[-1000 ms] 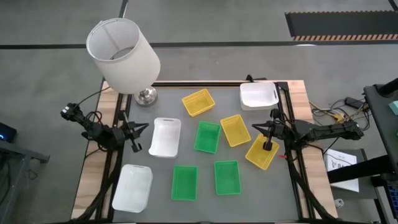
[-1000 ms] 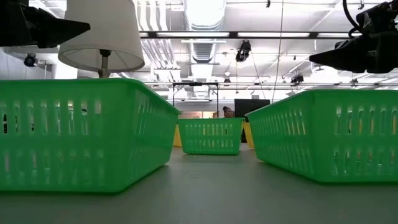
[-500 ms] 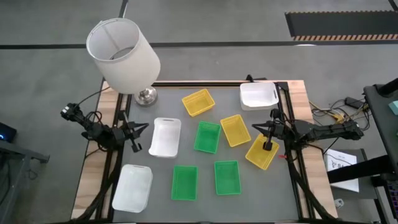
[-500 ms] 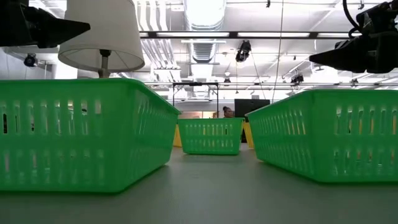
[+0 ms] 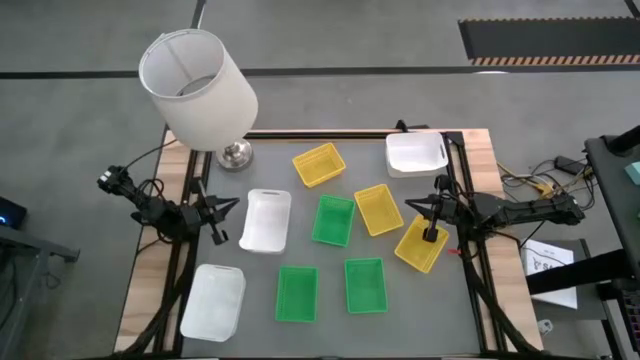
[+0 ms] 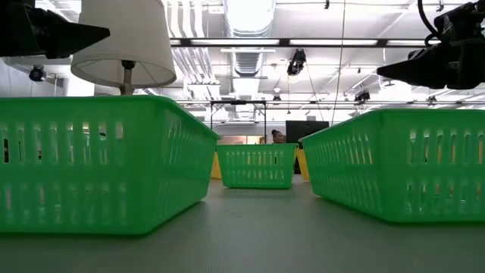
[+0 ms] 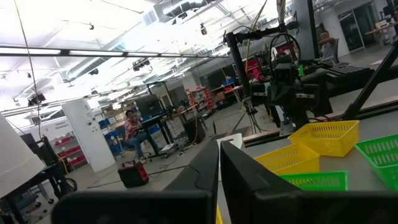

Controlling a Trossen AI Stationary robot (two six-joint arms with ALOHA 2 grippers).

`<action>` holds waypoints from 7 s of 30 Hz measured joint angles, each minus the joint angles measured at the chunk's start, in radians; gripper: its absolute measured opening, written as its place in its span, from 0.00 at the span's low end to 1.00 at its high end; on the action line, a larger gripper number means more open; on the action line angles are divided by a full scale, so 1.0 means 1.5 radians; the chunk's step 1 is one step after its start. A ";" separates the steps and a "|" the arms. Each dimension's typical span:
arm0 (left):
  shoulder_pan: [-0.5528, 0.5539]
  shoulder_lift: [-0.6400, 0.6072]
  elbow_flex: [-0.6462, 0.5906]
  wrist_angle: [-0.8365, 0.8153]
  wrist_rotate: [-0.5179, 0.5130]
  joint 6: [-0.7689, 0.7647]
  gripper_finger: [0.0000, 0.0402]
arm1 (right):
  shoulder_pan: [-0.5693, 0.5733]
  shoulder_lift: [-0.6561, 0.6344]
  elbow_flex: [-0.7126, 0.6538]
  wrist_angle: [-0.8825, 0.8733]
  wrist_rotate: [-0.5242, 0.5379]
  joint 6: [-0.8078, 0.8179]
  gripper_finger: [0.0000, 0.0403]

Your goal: Stack baskets by color

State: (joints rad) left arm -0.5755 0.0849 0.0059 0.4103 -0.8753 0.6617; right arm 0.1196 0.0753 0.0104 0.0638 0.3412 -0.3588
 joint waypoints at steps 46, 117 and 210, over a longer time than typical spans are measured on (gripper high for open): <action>0.000 0.000 0.000 0.012 0.002 -0.008 0.00 | 0.000 0.000 0.000 0.004 0.070 0.000 0.02; 0.000 0.168 0.011 0.445 0.333 -0.208 0.00 | -0.014 0.306 0.068 0.342 0.156 0.432 0.02; 0.000 0.203 0.013 0.469 0.332 -0.245 0.00 | -0.045 1.169 0.931 -0.751 -0.087 0.832 0.04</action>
State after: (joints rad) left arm -0.5753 0.3901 0.0257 1.1145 -0.3779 0.2947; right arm 0.0517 1.8290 1.4067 -1.0634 0.2104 0.8886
